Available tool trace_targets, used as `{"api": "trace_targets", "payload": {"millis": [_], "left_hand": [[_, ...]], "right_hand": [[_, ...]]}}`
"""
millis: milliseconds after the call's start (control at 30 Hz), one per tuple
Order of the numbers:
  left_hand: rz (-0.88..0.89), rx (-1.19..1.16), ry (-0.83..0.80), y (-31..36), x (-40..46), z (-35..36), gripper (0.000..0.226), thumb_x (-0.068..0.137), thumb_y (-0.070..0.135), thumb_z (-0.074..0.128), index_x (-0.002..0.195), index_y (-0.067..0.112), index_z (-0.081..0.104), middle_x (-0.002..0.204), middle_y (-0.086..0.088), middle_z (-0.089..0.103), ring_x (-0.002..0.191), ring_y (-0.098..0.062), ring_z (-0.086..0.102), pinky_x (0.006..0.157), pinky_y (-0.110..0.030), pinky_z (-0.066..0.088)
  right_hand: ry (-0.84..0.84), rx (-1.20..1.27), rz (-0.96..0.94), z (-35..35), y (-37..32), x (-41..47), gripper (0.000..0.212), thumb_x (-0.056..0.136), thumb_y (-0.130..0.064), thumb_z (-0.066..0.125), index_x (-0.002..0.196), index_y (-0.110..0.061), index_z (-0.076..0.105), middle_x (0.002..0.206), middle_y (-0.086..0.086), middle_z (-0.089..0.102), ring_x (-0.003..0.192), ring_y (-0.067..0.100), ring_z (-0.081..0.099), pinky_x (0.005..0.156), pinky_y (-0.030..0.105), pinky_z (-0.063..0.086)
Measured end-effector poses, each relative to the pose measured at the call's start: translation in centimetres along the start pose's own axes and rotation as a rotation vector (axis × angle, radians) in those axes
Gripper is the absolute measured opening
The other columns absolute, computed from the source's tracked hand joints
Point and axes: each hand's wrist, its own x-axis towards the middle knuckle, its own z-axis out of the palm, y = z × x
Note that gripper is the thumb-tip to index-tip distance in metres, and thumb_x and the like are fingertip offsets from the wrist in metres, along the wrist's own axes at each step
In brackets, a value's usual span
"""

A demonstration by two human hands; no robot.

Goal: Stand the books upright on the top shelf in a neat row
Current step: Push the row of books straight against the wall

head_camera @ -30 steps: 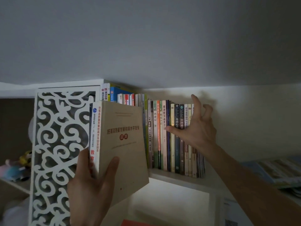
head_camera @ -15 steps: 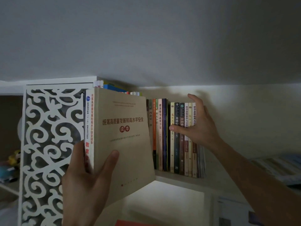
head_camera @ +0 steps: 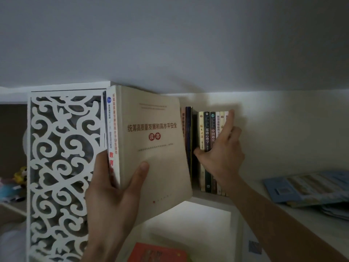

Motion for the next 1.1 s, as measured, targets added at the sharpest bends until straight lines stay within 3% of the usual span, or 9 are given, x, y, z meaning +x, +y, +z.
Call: {"api": "trace_targets", "payload": {"millis": [100, 233, 267, 367, 467, 633, 800, 933, 1100], "left_hand": [[-0.038, -0.077, -0.045, 1.0, 0.5, 1.7, 0.04, 0.083, 0.032, 0.083, 0.117, 0.037, 0.062, 0.104, 0.026, 0.074, 0.089, 0.005, 0.071, 0.077, -0.029, 0.058], [-0.154, -0.233, -0.133, 1.6, 1.6, 5.2, 0.05, 0.083, 0.032, 0.084, 0.127, 0.038, 0.061, 0.113, 0.018, 0.075, 0.096, -0.004, 0.074, 0.08, -0.033, 0.064], [-0.17, -0.25, -0.14, 1.7, 1.7, 6.0, 0.05, 0.083, 0.032, 0.084, 0.126, 0.039, 0.061, 0.113, 0.018, 0.075, 0.097, -0.005, 0.074, 0.081, -0.035, 0.064], [-0.137, -0.258, -0.175, 1.5, 2.1, 8.0, 0.049, 0.084, 0.034, 0.083, 0.124, 0.041, 0.057, 0.113, 0.019, 0.072, 0.099, -0.005, 0.071, 0.08, -0.031, 0.063], [-0.073, -0.203, -0.217, 1.4, 2.0, 10.0, 0.042, 0.087, 0.036, 0.081, 0.115, 0.046, 0.051, 0.111, 0.025, 0.067, 0.101, -0.001, 0.068, 0.07, -0.016, 0.06], [0.063, 0.011, -0.241, 0.2, 0.1, 15.0, 0.05, 0.095, 0.048, 0.069, 0.134, 0.03, 0.044, 0.12, 0.012, 0.067, 0.097, -0.007, 0.07, 0.074, -0.031, 0.066], [0.159, 0.356, -0.133, -2.7, -1.2, 19.2, 0.045, 0.103, 0.04, 0.059, 0.14, 0.024, 0.039, 0.124, -0.004, 0.072, 0.092, -0.019, 0.076, 0.072, -0.026, 0.061], [0.028, 0.41, -0.038, -3.5, -0.8, 20.3, 0.048, 0.106, 0.032, 0.055, 0.148, 0.021, 0.036, 0.117, -0.005, 0.074, 0.093, -0.021, 0.075, 0.072, -0.028, 0.053], [0.122, 0.479, 0.005, -4.7, -1.1, 21.1, 0.05, 0.107, 0.026, 0.051, 0.154, 0.018, 0.035, 0.114, -0.01, 0.073, 0.088, -0.025, 0.074, 0.068, -0.036, 0.058]], "right_hand": [[0.007, 0.023, -0.004, -0.7, 0.9, 0.2, 0.141, 0.061, -0.052, 0.09, 0.16, -0.02, -0.005, 0.123, 0.011, 0.045, 0.087, 0.024, 0.055, 0.061, 0.033, 0.041], [0.023, 0.107, -0.021, -1.8, 2.6, 0.6, 0.097, 0.093, -0.029, 0.069, 0.162, -0.016, 0.001, 0.126, 0.016, 0.049, 0.086, 0.027, 0.058, 0.064, 0.036, 0.038], [0.028, 0.135, -0.022, -2.3, 3.3, 0.6, 0.097, 0.094, -0.028, 0.069, 0.162, -0.017, 0.002, 0.128, 0.016, 0.049, 0.09, 0.027, 0.059, 0.067, 0.036, 0.039], [0.001, 0.214, -0.003, -5.0, 5.8, 0.7, 0.127, 0.074, -0.042, 0.088, 0.161, -0.026, -0.004, 0.143, 0.007, 0.044, 0.107, 0.024, 0.058, 0.083, 0.04, 0.047], [-0.013, 0.19, 0.061, -7.9, 8.0, 0.9, 0.136, 0.067, -0.038, 0.091, 0.161, -0.03, -0.007, 0.159, 0.004, 0.032, 0.131, 0.034, 0.049, 0.104, 0.051, 0.043], [-0.009, 0.15, 0.129, -10.2, 10.0, 0.8, 0.137, 0.07, -0.042, 0.09, 0.161, -0.031, -0.013, 0.169, 0.001, 0.016, 0.144, 0.036, 0.037, 0.115, 0.056, 0.035], [0.022, 0.084, 0.089, -9.9, 9.0, 0.2, 0.134, 0.069, -0.04, 0.089, 0.161, -0.029, -0.008, 0.161, 0.008, 0.027, 0.129, 0.043, 0.049, 0.101, 0.054, 0.044], [0.065, 0.043, 0.081, -9.2, 8.3, 0.2, 0.134, 0.066, -0.04, 0.09, 0.161, -0.029, -0.005, 0.15, 0.014, 0.036, 0.113, 0.049, 0.056, 0.088, 0.055, 0.05], [0.106, 0.023, 0.083, -9.7, 9.3, 0.4, 0.133, 0.067, -0.041, 0.088, 0.161, -0.027, -0.004, 0.147, 0.016, 0.038, 0.111, 0.049, 0.057, 0.084, 0.057, 0.051]]}}
